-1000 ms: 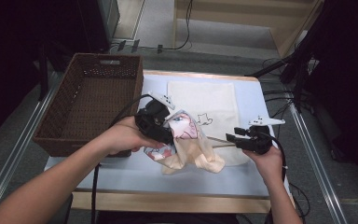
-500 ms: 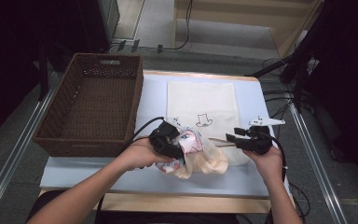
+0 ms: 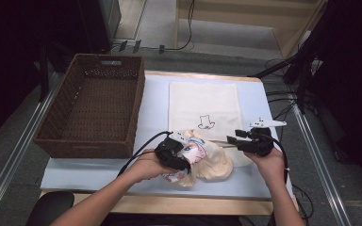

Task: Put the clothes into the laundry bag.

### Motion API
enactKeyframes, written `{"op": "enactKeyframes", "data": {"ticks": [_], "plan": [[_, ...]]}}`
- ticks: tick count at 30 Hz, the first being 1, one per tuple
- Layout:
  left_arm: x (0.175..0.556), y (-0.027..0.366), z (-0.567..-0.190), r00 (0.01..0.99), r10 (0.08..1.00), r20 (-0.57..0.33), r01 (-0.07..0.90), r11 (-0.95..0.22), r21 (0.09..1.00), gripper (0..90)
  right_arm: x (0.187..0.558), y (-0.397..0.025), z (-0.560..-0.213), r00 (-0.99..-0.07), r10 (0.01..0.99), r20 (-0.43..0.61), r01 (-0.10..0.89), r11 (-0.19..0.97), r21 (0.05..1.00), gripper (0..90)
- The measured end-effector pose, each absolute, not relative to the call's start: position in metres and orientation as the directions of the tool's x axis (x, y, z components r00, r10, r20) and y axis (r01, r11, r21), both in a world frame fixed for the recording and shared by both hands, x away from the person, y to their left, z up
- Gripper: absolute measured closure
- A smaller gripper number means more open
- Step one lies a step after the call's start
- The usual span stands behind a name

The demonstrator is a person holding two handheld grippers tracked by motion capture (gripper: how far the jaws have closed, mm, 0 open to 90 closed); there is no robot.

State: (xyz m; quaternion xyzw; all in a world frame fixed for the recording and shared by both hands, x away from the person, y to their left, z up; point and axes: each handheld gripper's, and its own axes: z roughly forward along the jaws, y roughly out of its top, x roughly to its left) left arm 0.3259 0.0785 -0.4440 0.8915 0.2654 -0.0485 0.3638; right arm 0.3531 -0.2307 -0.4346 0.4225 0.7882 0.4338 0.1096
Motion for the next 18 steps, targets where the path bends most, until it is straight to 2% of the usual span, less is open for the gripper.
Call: {"op": "enactKeyframes", "data": {"ticks": [6,10,13,18], "plan": [[0.325,0.082,-0.45,0.846,0.433,-0.312,0.524,-0.565,0.637,54.0,0.351,-0.227,-0.435,-0.631,0.751,0.193,0.567,0.277,0.776,50.4],[0.326,0.084,-0.446,0.835,0.426,-0.349,0.547,-0.563,0.62,37.2,0.351,-0.226,-0.437,-0.637,0.747,0.191,0.567,0.286,0.772,50.5],[0.325,0.085,-0.441,0.832,0.437,-0.342,0.551,-0.574,0.606,24.2,0.352,-0.226,-0.437,-0.636,0.747,0.194,0.569,0.284,0.772,50.5],[0.323,0.095,-0.422,0.829,0.454,-0.325,0.552,-0.58,0.599,19.7,0.352,-0.224,-0.438,-0.64,0.745,0.187,0.567,0.294,0.769,50.5]]}}
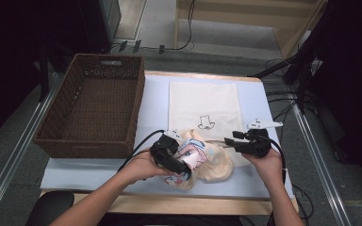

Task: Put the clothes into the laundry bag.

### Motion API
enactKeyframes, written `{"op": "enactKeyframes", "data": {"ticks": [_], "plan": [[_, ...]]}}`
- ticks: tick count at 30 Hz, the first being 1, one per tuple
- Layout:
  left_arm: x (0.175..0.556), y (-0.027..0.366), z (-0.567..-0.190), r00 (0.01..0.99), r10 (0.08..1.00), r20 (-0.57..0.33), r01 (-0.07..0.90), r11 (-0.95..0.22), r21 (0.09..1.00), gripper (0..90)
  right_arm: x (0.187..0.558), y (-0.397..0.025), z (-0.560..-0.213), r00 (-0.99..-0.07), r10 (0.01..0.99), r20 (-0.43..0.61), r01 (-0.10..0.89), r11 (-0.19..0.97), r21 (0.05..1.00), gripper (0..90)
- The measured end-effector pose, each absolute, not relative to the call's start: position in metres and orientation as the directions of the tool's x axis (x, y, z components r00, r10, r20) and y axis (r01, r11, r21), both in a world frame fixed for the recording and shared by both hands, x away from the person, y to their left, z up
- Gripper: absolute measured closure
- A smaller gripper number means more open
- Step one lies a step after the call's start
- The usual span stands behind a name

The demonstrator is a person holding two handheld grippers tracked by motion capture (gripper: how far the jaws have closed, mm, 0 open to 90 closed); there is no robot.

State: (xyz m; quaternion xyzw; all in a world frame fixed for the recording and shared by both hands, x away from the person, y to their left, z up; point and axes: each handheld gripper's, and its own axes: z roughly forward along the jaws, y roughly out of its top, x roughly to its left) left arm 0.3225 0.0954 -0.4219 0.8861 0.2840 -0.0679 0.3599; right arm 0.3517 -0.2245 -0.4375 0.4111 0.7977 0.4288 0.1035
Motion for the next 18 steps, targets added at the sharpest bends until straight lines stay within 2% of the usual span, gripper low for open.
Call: {"op": "enactKeyframes", "data": {"ticks": [10,14,18], "plan": [[0.306,0.124,-0.399,0.82,0.474,-0.321,0.557,-0.527,0.642,20.4,0.354,-0.21,-0.446,-0.664,0.732,0.156,0.563,0.352,0.748,49.7],[0.298,0.133,-0.397,0.814,0.494,-0.307,0.555,-0.504,0.661,24.2,0.358,-0.198,-0.453,-0.681,0.721,0.129,0.56,0.399,0.727,49.3],[0.3,0.133,-0.396,0.811,0.489,-0.321,0.556,-0.474,0.683,31.8,0.363,-0.188,-0.459,-0.696,0.71,0.104,0.551,0.436,0.711,50.9]]}}
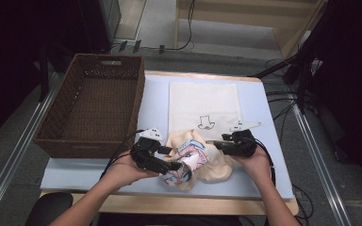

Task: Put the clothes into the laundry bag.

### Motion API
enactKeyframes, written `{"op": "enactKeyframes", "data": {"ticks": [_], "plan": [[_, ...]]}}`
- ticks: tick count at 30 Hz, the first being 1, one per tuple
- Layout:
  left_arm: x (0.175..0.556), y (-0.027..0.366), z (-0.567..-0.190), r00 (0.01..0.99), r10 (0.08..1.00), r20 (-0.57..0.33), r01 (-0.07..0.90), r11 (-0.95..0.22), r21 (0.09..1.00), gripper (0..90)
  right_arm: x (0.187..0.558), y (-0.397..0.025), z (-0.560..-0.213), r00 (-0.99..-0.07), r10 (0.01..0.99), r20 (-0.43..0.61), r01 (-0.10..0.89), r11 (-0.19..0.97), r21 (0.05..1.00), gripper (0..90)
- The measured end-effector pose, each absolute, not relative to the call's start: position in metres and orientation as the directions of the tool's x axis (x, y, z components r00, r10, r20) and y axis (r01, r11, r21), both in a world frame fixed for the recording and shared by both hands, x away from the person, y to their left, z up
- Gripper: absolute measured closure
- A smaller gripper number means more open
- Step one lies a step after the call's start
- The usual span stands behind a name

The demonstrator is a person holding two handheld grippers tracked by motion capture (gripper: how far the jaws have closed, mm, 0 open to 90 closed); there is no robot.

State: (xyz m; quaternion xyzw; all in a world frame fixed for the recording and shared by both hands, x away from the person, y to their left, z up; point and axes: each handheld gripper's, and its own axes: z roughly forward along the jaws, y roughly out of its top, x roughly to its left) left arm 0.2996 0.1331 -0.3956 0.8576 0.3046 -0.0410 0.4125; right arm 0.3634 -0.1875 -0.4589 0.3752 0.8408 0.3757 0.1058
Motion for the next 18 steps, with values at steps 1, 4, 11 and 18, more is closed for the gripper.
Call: {"op": "enactKeyframes", "data": {"ticks": [1,4,11,18], "plan": [[0.3,0.132,-0.396,0.808,0.489,-0.329,0.562,-0.468,0.683,32.8,0.365,-0.185,-0.46,-0.698,0.709,0.104,0.556,0.445,0.702,53.0],[0.301,0.13,-0.397,0.807,0.49,-0.328,0.562,-0.468,0.682,32.8,0.369,-0.18,-0.464,-0.698,0.71,0.096,0.567,0.465,0.68,63.5],[0.304,0.119,-0.403,0.808,0.493,-0.322,0.558,-0.465,0.688,28.5,0.377,-0.168,-0.458,-0.688,0.722,0.078,0.588,0.491,0.643,87.9],[0.31,0.102,-0.405,0.818,0.488,-0.303,0.543,-0.483,0.687,29.3,0.373,-0.169,-0.435,-0.676,0.733,0.08,0.559,0.439,0.703,88.3]]}}
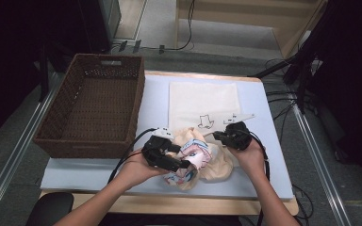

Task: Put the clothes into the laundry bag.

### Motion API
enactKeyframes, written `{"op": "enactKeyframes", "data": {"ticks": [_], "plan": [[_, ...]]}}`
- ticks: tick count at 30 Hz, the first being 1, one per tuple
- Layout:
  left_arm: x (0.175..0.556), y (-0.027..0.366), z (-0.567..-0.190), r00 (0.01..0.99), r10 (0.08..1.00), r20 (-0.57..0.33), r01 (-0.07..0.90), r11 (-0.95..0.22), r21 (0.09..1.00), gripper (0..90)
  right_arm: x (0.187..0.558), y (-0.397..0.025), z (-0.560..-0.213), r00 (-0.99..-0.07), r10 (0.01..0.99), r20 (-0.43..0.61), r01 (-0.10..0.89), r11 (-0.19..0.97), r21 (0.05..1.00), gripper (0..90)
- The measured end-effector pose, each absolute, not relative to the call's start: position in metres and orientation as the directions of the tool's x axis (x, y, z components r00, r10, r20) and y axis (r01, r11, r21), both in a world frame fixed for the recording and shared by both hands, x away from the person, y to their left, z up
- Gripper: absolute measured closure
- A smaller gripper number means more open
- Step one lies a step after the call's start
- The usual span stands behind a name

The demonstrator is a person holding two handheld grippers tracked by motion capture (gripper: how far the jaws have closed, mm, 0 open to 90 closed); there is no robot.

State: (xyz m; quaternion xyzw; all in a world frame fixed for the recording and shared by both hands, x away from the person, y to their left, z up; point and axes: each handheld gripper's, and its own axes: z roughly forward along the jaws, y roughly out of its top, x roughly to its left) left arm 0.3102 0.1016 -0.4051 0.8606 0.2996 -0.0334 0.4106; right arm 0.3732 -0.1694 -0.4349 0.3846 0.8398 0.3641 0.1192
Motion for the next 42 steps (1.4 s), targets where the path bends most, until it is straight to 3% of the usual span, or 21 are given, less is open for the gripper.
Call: {"op": "enactKeyframes", "data": {"ticks": [11,18,25,34,37,39,42], "plan": [[0.31,0.093,-0.408,0.833,0.48,-0.273,0.521,-0.516,0.68,34.8,0.367,-0.165,-0.396,-0.682,0.725,0.095,0.506,0.373,0.778,88.4],[0.312,0.098,-0.4,0.822,0.526,-0.218,0.51,-0.51,0.693,25.6,0.37,-0.163,-0.375,-0.69,0.719,0.087,0.475,0.358,0.804,88.3],[0.328,0.116,-0.401,0.772,0.541,-0.334,0.602,-0.452,0.658,15.1,0.367,-0.161,-0.382,-0.689,0.72,0.087,0.478,0.361,0.801,88.2],[0.347,0.103,-0.432,0.733,0.586,-0.347,0.652,-0.456,0.606,5.8,0.364,-0.161,-0.385,-0.695,0.712,0.096,0.484,0.365,0.795,88.1],[0.348,0.102,-0.435,0.743,0.573,-0.346,0.636,-0.445,0.63,18.1,0.364,-0.16,-0.387,-0.698,0.71,0.096,0.485,0.369,0.793,88.2],[0.35,0.102,-0.437,0.744,0.55,-0.378,0.643,-0.438,0.628,37.9,0.364,-0.16,-0.387,-0.697,0.71,0.099,0.487,0.367,0.793,88.2],[0.351,0.101,-0.439,0.744,0.535,-0.4,0.649,-0.439,0.621,57.3,0.364,-0.159,-0.387,-0.699,0.708,0.102,0.491,0.371,0.788,88.3]]}}
